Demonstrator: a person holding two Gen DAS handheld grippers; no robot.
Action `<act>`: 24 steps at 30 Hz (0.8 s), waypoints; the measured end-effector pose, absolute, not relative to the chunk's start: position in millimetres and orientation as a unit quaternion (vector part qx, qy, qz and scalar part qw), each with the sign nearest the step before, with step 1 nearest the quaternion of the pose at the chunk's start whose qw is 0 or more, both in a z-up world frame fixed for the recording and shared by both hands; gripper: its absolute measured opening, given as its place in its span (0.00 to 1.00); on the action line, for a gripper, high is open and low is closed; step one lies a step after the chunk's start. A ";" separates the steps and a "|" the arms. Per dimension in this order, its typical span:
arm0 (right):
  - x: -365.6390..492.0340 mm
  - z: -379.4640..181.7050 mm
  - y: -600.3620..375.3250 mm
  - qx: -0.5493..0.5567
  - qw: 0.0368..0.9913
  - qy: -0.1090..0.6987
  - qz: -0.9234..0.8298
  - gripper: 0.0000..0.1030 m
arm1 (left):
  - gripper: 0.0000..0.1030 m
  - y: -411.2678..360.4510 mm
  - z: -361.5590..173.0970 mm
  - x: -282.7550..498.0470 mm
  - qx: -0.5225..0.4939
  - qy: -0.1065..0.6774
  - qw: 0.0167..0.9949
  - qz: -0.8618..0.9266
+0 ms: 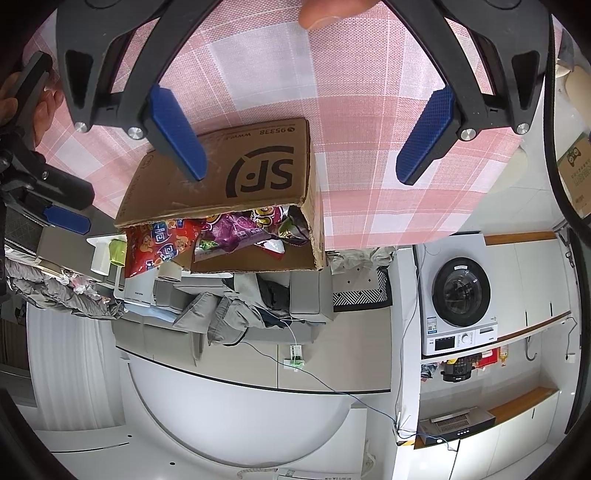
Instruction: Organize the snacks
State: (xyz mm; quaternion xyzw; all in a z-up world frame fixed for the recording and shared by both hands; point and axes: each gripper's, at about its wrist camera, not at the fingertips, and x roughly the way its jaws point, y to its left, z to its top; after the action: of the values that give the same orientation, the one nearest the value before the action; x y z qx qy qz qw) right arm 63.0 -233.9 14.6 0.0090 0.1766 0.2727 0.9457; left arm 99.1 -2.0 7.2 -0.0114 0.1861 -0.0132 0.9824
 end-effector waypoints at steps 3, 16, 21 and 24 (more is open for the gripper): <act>63.0 14.6 -233.9 0.008 0.946 0.177 0.273 1.00 | 0.99 -1.9 7.1 99.2 -0.011 0.186 0.982 -0.013; 63.4 14.6 -233.5 0.009 0.946 0.177 0.273 1.00 | 0.99 -1.7 6.9 99.5 -0.011 0.187 0.982 -0.013; 63.9 14.3 -233.4 0.009 0.945 0.178 0.273 1.00 | 0.99 -2.8 6.6 100.9 -0.011 0.185 0.982 -0.014; 63.9 14.2 -233.2 0.009 0.946 0.178 0.273 1.00 | 0.99 -2.7 6.4 100.7 -0.012 0.186 0.982 -0.014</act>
State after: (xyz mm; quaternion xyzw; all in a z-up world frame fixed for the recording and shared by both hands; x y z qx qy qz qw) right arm 63.9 -233.2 14.2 0.0089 0.1780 0.2725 0.9455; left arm 100.7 -2.7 6.4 -0.0117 0.1858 -0.0144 0.9824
